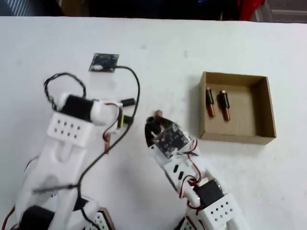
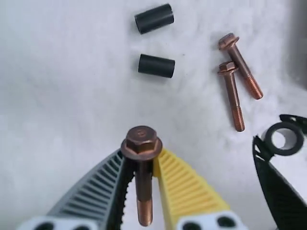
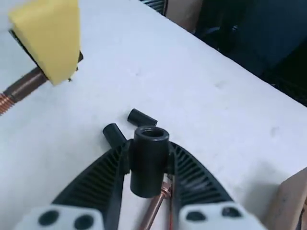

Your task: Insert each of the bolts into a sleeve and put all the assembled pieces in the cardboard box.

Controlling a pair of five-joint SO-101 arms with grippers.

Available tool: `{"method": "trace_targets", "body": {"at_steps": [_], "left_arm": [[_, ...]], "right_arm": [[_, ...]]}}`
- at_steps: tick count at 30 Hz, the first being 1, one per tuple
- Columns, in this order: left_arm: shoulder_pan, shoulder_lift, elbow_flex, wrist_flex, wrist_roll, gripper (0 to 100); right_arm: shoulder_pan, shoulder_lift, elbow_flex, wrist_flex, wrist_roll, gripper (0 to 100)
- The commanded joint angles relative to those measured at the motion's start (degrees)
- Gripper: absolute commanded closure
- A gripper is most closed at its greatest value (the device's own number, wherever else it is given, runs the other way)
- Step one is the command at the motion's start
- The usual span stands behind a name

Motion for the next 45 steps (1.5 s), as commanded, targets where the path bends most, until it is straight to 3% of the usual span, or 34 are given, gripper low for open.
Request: {"method": "trace_targets", "body": {"at_steps": [1,5,11,22,26,33,39,45], "left_arm": [[-0.6,-8.8,1.4,-2.7,-0.4,98],[-0.6,-14.2,2.1,-2.9,-0.4,98],[-0.6,-20.5,2.3,-10.6,-0.4,98],[-0.1,-28.1,10.1,-30.2,-0.4,98],[0.0,-32.7,14.3,-37.4,-0.4,98],[3.9,-41.7,25.3,-49.1,-8.2,98],[9.4,-49.5,34.3,-56.6,-8.5,98],[9.8,-52.1,39.6,-61.1,-8.4,98]], "right_arm": [[-0.5,-0.5,-0.7,-2.2,-4.7,98.2],[-0.6,-0.5,-0.6,-5.7,-7.9,98.2],[-0.7,-0.5,1.7,-14.5,-16.0,98.2],[-8.2,-0.5,9.1,-29.2,-7.5,98.2],[-8.2,-0.5,9.2,-29.3,-7.6,98.2],[-8.1,-0.5,9.2,-29.1,-7.7,98.2],[-8.1,-0.5,9.3,-29.1,-7.7,98.2],[-8.1,-0.5,9.3,-29.1,-7.7,98.2]]}}
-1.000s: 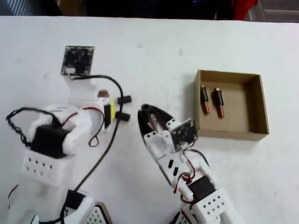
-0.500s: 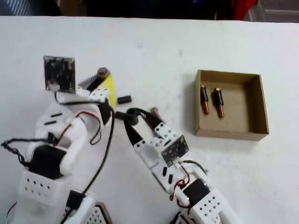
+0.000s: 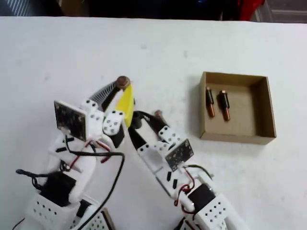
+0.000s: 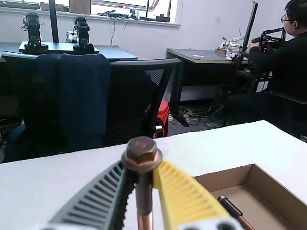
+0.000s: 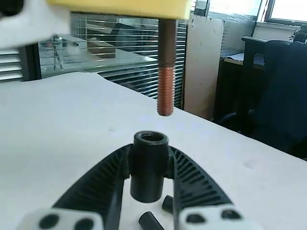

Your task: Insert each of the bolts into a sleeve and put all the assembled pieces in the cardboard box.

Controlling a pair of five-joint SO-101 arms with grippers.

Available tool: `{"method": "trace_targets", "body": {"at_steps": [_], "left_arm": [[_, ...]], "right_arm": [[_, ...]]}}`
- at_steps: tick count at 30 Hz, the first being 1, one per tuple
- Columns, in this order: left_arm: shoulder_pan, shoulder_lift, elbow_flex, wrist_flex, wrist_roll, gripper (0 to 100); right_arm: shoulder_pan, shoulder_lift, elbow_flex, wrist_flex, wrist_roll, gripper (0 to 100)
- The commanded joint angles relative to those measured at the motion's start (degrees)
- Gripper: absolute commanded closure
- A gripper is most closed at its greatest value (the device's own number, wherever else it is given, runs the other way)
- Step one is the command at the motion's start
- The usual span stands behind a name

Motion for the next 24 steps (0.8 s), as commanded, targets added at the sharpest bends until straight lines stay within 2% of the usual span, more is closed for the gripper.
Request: {"method": "trace_targets", "body": {"at_steps": [1,7,13,24], "left_arm": [[1.2,-2.0,0.6,-3.4,-0.4,98],[1.5,-2.2,-2.0,-1.8,0.1,98],[3.9,-1.9,-9.8,9.3,3.5,98],[5.1,-1.9,-10.3,13.0,4.1,98]], "right_arm": [[-0.3,-0.6,0.4,-1.5,0.7,98.2],[-0.2,-0.6,0.6,-1.4,0.8,98.2],[-0.2,-0.6,1.2,-1.6,1.1,98.2],[-0.2,-0.6,1.2,-1.5,1.1,98.2]]}}
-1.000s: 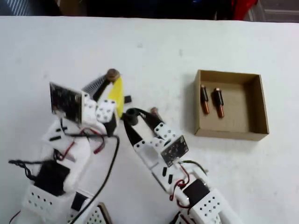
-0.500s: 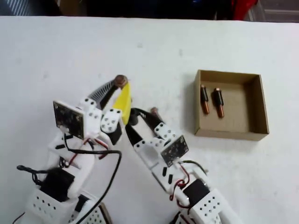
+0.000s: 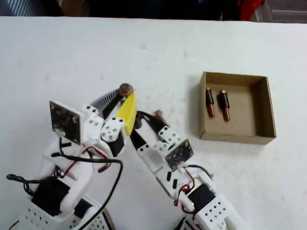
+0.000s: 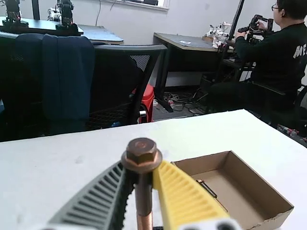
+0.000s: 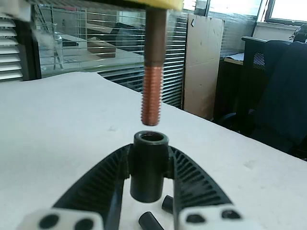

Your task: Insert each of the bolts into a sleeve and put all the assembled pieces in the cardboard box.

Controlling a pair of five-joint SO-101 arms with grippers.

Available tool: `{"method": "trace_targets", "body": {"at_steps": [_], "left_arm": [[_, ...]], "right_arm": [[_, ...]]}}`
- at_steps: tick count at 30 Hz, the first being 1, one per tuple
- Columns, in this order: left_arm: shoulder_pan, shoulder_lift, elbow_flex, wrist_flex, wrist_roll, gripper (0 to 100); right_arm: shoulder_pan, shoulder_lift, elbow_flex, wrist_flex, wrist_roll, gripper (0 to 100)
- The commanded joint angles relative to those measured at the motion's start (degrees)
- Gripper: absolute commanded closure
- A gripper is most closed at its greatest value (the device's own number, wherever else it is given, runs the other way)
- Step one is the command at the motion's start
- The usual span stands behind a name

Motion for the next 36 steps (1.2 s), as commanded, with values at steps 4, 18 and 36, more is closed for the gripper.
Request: {"method": "trace_targets", "body": {"at_steps": [4,18,36], "left_arm": [[3.0,-1.0,-3.2,0.8,0.4,98],[2.5,-1.0,1.8,-6.1,0.2,98],[2.4,-1.3,2.5,-4.2,-2.6,98]], "right_arm": [[-0.2,-0.6,0.5,-1.5,1.1,98.2],[-0.2,-0.6,0.6,-1.5,1.1,98.2],[-0.2,-0.6,0.6,-1.5,1.1,98.2]]}}
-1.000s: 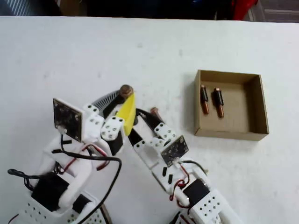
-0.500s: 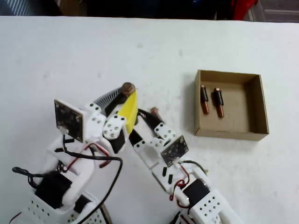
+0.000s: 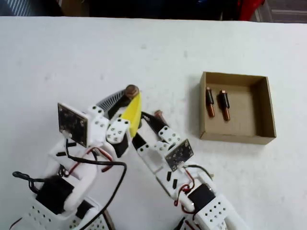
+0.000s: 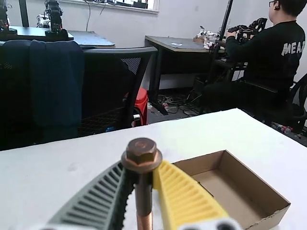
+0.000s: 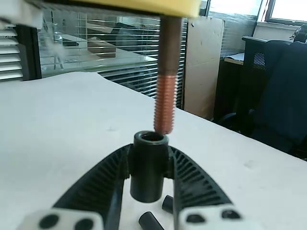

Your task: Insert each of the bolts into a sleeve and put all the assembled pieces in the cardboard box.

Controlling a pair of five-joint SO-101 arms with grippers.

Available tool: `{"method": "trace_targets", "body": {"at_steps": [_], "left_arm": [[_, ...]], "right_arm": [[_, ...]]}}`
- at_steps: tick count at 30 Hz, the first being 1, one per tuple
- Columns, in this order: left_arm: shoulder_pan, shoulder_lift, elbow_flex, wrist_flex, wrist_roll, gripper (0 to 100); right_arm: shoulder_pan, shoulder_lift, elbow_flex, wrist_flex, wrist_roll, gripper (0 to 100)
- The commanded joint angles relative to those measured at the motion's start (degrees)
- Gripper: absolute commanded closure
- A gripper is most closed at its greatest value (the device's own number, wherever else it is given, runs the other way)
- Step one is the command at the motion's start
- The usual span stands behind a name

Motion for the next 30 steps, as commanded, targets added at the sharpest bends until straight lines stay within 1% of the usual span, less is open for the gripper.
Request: {"method": "trace_targets", "body": {"at_steps": [1,5,10,12,19,25,30], "left_arm": [[0.4,-1.3,-0.1,0.0,-1.0,98],[0.3,-1.3,-0.2,0.3,-1.0,98],[-3.1,-1.3,-0.1,0.3,-0.9,98],[-3.5,-1.3,-0.1,0.4,-0.7,98],[-3.3,-1.3,0.8,-0.1,-0.6,98],[-0.2,-1.3,2.0,-0.1,-0.6,98],[0.2,-1.3,2.3,0.3,-0.5,98]], "right_arm": [[-0.2,-0.6,0.5,-1.5,1.1,98.2],[-0.2,-0.6,0.5,-1.5,1.1,98.2],[-0.2,-0.6,0.5,-1.5,1.1,98.2],[-0.2,-0.6,0.5,-1.5,1.1,98.2],[-0.2,-0.6,0.5,-1.6,1.1,98.2],[-0.2,-0.6,0.5,-1.6,1.1,98.2],[-0.2,-0.6,0.5,-1.7,1.1,98.2]]}}
